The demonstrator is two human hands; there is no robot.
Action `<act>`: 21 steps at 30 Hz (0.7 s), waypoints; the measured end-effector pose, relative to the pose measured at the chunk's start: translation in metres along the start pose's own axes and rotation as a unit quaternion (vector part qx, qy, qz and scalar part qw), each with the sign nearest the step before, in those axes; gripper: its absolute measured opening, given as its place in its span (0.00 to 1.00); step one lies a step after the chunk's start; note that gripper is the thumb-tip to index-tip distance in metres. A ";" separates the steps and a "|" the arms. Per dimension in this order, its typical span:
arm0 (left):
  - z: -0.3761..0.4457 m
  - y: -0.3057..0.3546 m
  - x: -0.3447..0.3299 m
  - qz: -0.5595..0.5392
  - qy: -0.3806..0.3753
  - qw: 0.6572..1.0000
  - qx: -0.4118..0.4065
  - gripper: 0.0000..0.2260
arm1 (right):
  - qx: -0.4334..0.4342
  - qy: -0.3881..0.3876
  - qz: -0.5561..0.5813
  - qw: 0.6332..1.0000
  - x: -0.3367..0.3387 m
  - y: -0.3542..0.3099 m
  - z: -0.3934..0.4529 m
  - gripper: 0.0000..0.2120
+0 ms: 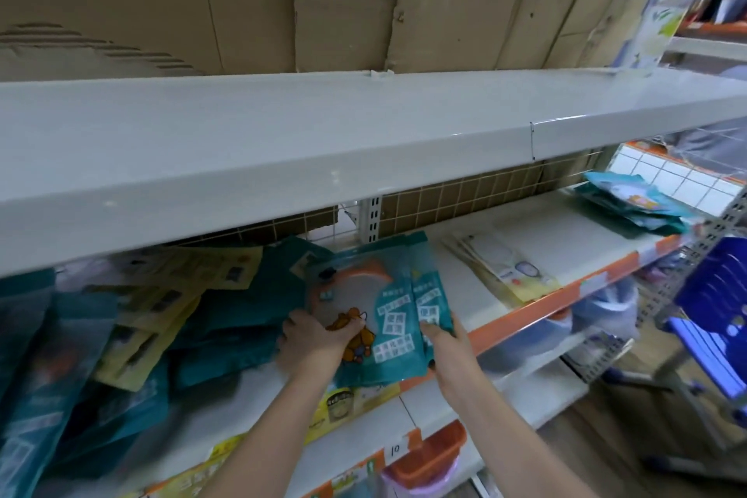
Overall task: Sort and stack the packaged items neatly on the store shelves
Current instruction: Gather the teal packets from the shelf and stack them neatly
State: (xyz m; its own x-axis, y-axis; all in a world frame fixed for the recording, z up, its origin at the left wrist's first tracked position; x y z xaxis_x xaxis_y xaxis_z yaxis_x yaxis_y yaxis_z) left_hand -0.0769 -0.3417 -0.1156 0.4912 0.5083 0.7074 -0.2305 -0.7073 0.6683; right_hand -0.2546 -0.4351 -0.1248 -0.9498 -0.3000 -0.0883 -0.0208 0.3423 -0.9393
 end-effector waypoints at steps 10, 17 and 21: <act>0.003 -0.016 0.008 -0.306 -0.087 0.948 0.018 0.24 | 0.001 0.027 0.051 0.998 0.013 0.011 -0.009 0.14; -0.015 -0.017 0.016 -0.502 -0.081 0.861 0.020 0.06 | 0.030 0.098 0.016 0.995 0.069 0.004 0.000 0.17; -0.030 0.003 0.004 -0.523 -0.077 0.849 0.011 0.07 | 0.027 0.096 0.013 0.995 0.104 0.002 0.011 0.18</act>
State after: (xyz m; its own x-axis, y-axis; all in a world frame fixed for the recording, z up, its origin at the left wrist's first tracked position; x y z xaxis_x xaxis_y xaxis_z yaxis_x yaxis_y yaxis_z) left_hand -0.1010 -0.3267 -0.1041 0.5217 0.7947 -0.3102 0.4147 0.0815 0.9063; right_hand -0.3496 -0.4751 -0.1391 -0.9920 -0.1150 -0.0524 0.0159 0.2983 -0.9543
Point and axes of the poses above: each hand's wrist, its own z-axis towards the middle knuckle, its own x-axis out of the back of the hand, y = z × x, the point moved 4 cm from there along z, towards the middle knuckle, and after that the axes turned 8 degrees about -z, right-handed, at the moved point
